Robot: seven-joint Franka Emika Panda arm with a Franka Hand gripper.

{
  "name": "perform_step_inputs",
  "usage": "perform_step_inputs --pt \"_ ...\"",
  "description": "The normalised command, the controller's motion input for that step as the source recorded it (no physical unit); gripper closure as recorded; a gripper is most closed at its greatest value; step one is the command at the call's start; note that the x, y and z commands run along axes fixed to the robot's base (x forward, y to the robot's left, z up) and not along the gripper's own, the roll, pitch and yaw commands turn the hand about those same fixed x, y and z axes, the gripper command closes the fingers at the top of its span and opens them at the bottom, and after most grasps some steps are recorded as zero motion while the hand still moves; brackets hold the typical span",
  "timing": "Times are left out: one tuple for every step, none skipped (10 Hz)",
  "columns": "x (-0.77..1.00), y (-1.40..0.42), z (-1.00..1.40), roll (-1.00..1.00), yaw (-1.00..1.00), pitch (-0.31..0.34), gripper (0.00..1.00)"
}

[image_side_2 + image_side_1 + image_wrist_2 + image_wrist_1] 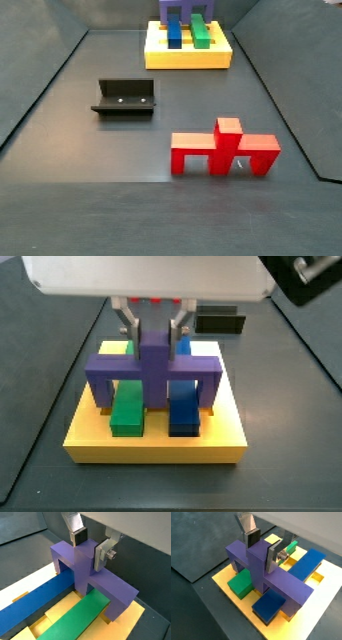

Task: Pick up the purple object. Move up. Move to above the board. Insert the purple object.
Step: Insert the purple object.

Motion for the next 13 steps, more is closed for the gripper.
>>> perform_step_inputs --pt "0.22 -0.06 -0.18 0.01 0.0 0.0 1.0" --pt "0.16 -0.01 -0.17 0.02 0.0 0.0 1.0" --pt "0.0 0.0 -0.15 0.02 0.0 0.0 1.0" --pt "-0.04 0.0 -0.11 0.01 0.0 -0.006 1.0" --pt "-0.09 0.0 -0.09 0.0 -0.01 -0.024 1.0" --pt "-0.18 0.0 -0.03 0.0 0.0 -0.067 1.0" --pt "0.0 -0.09 -0.09 0.0 0.0 -0.063 1.0" --pt "0.09 -0.07 -0.22 0.01 0.0 -0.039 1.0" --pt "0.22 0.0 -0.34 0.0 0.0 -0.029 1.0" --pt "0.31 0.0 -0.49 0.02 -0.05 -0.004 1.0" --pt "0.21 0.0 -0.53 0.0 -0.05 -0.059 1.0" --pt "0.16 0.0 -0.43 -0.04 -0.01 -0.09 1.0" --pt "0.26 0.0 -0.28 -0.07 0.0 -0.053 1.0"
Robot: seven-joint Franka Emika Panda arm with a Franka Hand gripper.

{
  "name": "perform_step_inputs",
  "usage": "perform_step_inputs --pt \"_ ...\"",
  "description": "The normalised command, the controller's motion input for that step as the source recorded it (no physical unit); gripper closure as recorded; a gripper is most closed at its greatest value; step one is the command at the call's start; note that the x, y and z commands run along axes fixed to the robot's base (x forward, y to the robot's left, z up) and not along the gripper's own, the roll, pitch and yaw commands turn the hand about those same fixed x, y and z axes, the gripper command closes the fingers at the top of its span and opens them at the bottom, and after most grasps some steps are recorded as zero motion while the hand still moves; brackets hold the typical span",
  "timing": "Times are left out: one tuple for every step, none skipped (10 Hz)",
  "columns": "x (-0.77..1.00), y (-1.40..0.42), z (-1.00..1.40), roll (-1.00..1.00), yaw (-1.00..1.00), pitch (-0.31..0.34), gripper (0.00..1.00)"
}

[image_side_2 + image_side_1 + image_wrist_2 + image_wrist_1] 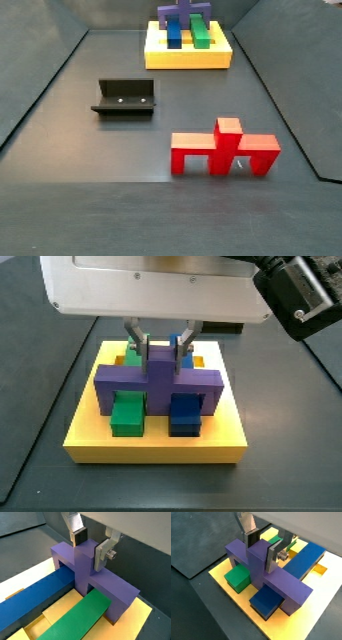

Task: Pick up the purple object. Move up. Move to above the board. Insert the purple object.
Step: Insert the purple object.

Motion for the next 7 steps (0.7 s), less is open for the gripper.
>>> perform_step_inputs --pt "0.19 0.0 -0.26 -0.09 0.0 -0.071 1.0" --pt "0.02 0.0 -0.26 -0.06 0.14 -0.11 1.0" --pt "0.0 -0.01 -0.28 0.0 0.05 -0.083 1.0" --pt "0.14 -0.01 -0.3 0.0 -0.26 -0.044 1.0" --pt "0.23 -0.02 -0.23 0.03 -0.41 0.0 1.0" --pt "0.23 -0.03 -0.16 0.06 -0.42 0.017 1.0" --pt "0.18 -0.03 -0.15 0.06 -0.37 0.004 1.0"
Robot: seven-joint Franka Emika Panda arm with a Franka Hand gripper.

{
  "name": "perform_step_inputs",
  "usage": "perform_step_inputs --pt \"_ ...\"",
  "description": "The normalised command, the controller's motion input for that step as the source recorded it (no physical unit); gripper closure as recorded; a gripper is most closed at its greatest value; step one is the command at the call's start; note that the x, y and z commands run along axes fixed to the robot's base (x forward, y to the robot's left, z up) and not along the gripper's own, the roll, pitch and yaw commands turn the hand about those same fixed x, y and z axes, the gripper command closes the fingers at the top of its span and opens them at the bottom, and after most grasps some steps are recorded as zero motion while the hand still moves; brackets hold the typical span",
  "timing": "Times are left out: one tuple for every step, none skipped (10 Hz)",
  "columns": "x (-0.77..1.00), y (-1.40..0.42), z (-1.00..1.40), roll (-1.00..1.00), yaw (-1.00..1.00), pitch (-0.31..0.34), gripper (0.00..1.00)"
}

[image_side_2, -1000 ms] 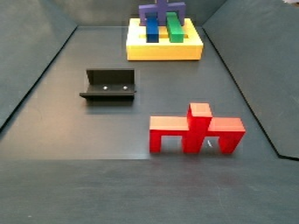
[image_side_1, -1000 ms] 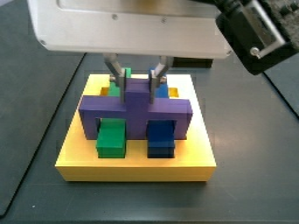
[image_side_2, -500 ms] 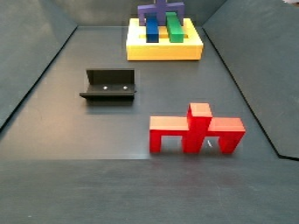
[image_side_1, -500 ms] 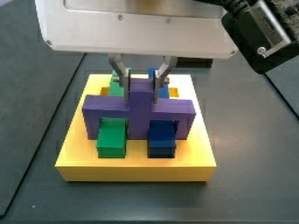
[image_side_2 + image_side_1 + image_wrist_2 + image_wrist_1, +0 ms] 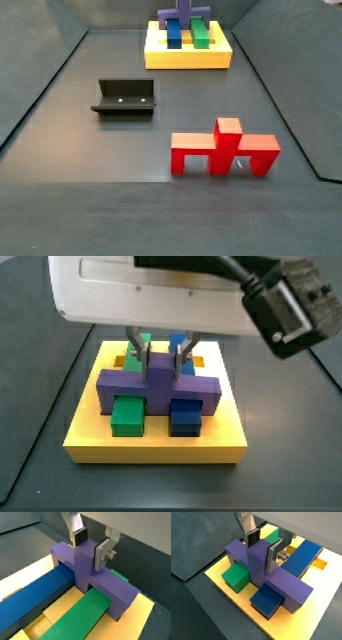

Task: Pick up the purple object. Move up. Move to above the board. Insert the purple object.
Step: Insert the purple object.

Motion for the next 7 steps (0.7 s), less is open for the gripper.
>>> perform_step_inputs --pt "-0.01 -0.03 -0.36 0.0 -0.14 -0.103 1.0" --pt "-0.08 0.0 -0.52 -0.01 -0.02 -0.214 1.0" --pt "-0.12 0.0 -0.64 -0.06 0.0 -0.307 1.0" --pt "-0.13 0.0 -0.59 -0.07 0.0 -0.327 1.0" --pt "-0.07 0.0 -0.69 0.0 -0.03 -0.286 1.0" --pt "0.0 0.0 -0.71 0.0 -0.09 -0.217 1.0" --pt "0.03 0.0 -0.26 0.0 0.0 -0.034 1.0"
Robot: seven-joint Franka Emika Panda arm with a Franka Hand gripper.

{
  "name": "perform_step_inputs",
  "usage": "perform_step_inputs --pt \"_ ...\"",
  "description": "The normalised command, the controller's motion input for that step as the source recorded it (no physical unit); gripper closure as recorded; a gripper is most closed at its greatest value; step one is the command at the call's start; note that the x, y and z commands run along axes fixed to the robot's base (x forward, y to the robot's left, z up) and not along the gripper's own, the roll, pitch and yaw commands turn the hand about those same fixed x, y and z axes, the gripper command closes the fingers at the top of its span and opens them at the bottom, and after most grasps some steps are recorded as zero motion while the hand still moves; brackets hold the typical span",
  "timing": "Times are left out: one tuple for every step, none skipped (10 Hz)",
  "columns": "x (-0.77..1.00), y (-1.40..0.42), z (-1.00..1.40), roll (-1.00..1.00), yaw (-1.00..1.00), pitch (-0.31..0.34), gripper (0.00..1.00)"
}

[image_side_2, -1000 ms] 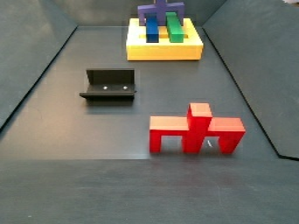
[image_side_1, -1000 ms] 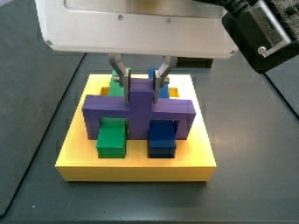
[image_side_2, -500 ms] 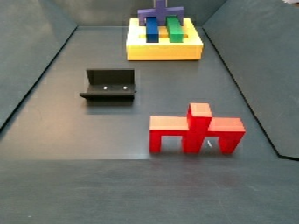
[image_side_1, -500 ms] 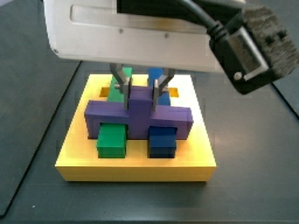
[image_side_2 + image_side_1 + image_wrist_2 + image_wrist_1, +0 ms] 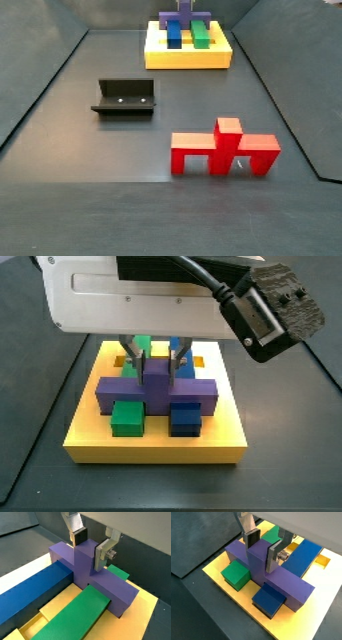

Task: Pick up the purple object. Move up. Move to above the board. Insert the purple object.
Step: Insert the purple object.

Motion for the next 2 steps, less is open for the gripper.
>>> perform_step_inputs --pt "0.0 0.0 0.0 0.01 0.0 0.0 1.0" --pt "0.0 0.0 0.0 0.0 0.0 0.0 1.0"
